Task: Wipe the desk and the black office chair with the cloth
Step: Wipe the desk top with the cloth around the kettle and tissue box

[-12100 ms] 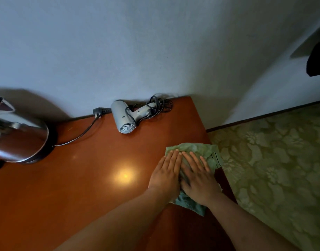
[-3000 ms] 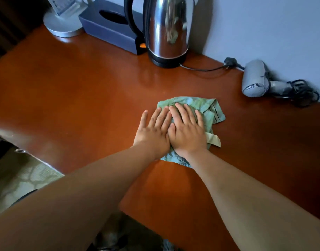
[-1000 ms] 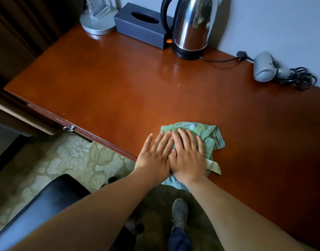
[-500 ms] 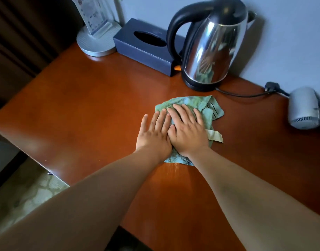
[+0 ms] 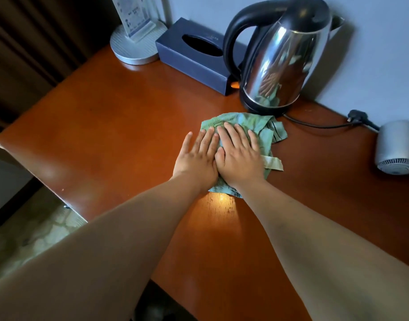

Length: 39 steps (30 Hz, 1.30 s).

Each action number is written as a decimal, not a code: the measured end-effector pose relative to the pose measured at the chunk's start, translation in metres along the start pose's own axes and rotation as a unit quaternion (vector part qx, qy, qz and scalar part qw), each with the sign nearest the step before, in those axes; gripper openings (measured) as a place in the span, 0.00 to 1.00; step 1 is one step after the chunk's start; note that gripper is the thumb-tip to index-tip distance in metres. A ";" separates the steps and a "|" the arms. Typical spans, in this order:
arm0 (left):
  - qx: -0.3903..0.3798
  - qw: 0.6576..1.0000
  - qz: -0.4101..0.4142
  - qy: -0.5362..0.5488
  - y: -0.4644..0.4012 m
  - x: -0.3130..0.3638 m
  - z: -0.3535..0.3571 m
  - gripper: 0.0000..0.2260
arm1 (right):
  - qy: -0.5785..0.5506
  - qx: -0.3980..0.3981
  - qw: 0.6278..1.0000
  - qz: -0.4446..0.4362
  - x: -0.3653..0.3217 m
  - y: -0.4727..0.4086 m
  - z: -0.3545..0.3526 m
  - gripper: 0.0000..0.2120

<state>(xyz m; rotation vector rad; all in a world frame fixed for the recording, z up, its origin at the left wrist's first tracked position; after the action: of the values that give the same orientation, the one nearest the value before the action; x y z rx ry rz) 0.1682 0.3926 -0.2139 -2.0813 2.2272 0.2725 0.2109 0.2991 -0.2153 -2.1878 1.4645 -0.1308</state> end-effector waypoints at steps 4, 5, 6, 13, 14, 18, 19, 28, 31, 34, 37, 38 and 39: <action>-0.004 1.000 0.007 0.005 0.048 0.001 0.002 0.28 | -0.010 0.006 1.000 0.006 -0.021 0.041 -0.016 0.25; -0.007 1.000 0.007 0.009 0.062 0.001 0.004 0.28 | -0.010 0.003 1.000 0.008 -0.028 0.053 -0.020 0.25; -0.011 1.000 0.006 0.012 0.078 0.000 0.005 0.28 | -0.010 -0.002 1.000 0.009 -0.036 0.066 -0.024 0.25; -0.022 0.999 0.013 0.040 0.193 -0.005 0.012 0.28 | 0.003 -0.043 0.999 0.013 -0.099 0.160 -0.061 0.27; -0.022 0.999 0.013 0.045 0.208 -0.007 0.014 0.28 | 0.006 -0.047 0.999 0.013 -0.108 0.172 -0.066 0.27; -0.012 0.998 0.014 0.055 0.248 -0.013 0.018 0.28 | 0.013 -0.051 0.998 0.024 -0.132 0.205 -0.077 0.27; -0.008 0.998 0.016 0.058 0.252 -0.013 0.018 0.28 | 0.017 -0.053 0.998 0.023 -0.135 0.209 -0.079 0.27; -0.015 0.997 0.000 0.070 0.222 -0.028 0.021 0.28 | 0.010 -0.058 0.998 -0.020 -0.131 0.171 -0.064 0.27; -0.016 0.997 -0.038 0.063 0.180 -0.046 0.025 0.28 | -0.005 -0.045 0.998 -0.045 -0.126 0.123 -0.040 0.27; -0.022 0.996 -0.063 0.054 0.130 -0.067 0.030 0.28 | -0.021 -0.026 0.997 -0.064 -0.122 0.072 -0.012 0.26; -0.029 0.995 -0.087 0.038 0.079 -0.088 0.028 0.28 | -0.037 -0.009 0.996 -0.083 -0.115 0.020 0.012 0.25; -0.032 0.995 -0.092 0.031 0.063 -0.094 0.027 0.29 | -0.040 -0.004 0.995 -0.090 -0.113 0.002 0.020 0.25; -0.035 0.994 -0.098 0.027 0.047 -0.101 0.027 0.29 | -0.043 -0.005 0.994 -0.097 -0.112 -0.016 0.028 0.25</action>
<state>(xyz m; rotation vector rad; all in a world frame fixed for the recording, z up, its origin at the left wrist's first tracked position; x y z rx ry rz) 0.1270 0.4996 -0.2190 -2.3505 2.0479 0.2870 0.1878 0.4135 -0.2111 -2.3119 1.2070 -0.0937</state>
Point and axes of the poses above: each hand's wrist, its own y-axis away from the middle knuckle, its own z-axis out of the palm, x = y × z, the point moved 7 cm from there along -y, towards the middle knuckle, and after that the axes turned 15 degrees about x, right-handed, at the moved point
